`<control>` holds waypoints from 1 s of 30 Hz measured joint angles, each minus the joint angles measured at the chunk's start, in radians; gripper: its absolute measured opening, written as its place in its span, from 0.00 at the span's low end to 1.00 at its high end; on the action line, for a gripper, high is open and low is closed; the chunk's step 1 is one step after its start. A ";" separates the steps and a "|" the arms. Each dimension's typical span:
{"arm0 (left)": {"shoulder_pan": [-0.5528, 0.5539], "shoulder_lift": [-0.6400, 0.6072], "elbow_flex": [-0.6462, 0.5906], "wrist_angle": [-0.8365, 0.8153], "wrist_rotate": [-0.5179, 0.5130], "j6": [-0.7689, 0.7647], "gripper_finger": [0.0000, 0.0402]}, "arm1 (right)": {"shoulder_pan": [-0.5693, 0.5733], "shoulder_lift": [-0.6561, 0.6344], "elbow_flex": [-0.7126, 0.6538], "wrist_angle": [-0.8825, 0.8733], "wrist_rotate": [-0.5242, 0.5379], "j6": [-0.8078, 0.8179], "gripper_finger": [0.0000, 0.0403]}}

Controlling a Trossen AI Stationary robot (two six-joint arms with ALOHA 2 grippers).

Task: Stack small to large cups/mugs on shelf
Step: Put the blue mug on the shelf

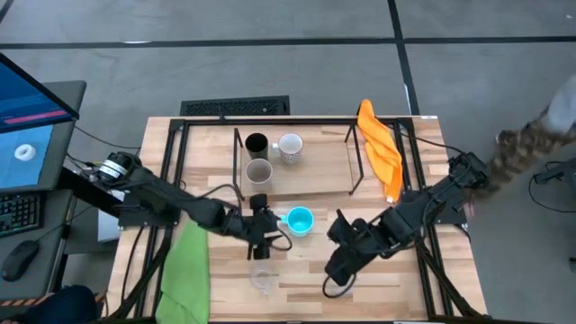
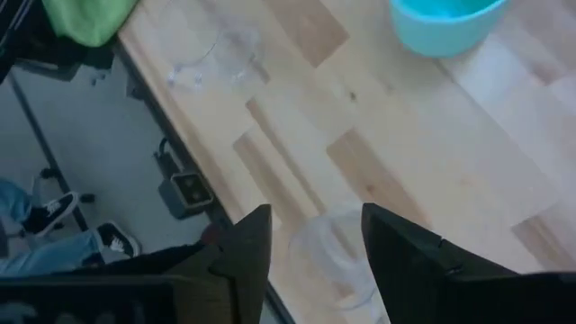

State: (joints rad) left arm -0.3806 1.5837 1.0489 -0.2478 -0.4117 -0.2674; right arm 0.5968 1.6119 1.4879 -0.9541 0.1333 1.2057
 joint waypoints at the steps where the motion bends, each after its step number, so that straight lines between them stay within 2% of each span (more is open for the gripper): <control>1: 0.016 0.000 0.000 0.001 0.040 0.023 0.57 | 0.008 0.000 0.000 0.005 0.000 0.000 0.48; 3: 0.045 0.008 0.000 0.004 0.112 0.072 0.57 | 0.021 0.000 0.000 0.011 0.000 0.000 0.48; 10: 0.145 0.022 0.000 -0.022 0.123 0.138 0.57 | 0.039 0.000 0.000 0.020 0.000 -0.007 0.47; 16: 0.193 0.022 0.000 -0.009 0.244 0.155 0.57 | 0.038 0.000 0.000 0.020 0.000 -0.029 0.47; 24: 0.193 0.059 -0.002 -0.020 0.250 0.170 0.57 | 0.038 0.000 0.000 0.022 0.000 -0.037 0.47; 27: 0.203 0.065 0.002 0.015 0.221 0.170 0.57 | 0.044 0.000 0.000 0.027 0.000 -0.037 0.47; 30: 0.216 0.079 0.000 0.013 0.266 0.169 0.57 | 0.049 0.000 0.000 0.031 0.000 -0.037 0.47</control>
State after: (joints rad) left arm -0.1647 1.6627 1.0490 -0.2346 -0.1453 -0.0983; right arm 0.6455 1.6115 1.4879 -0.9230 0.1329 1.1686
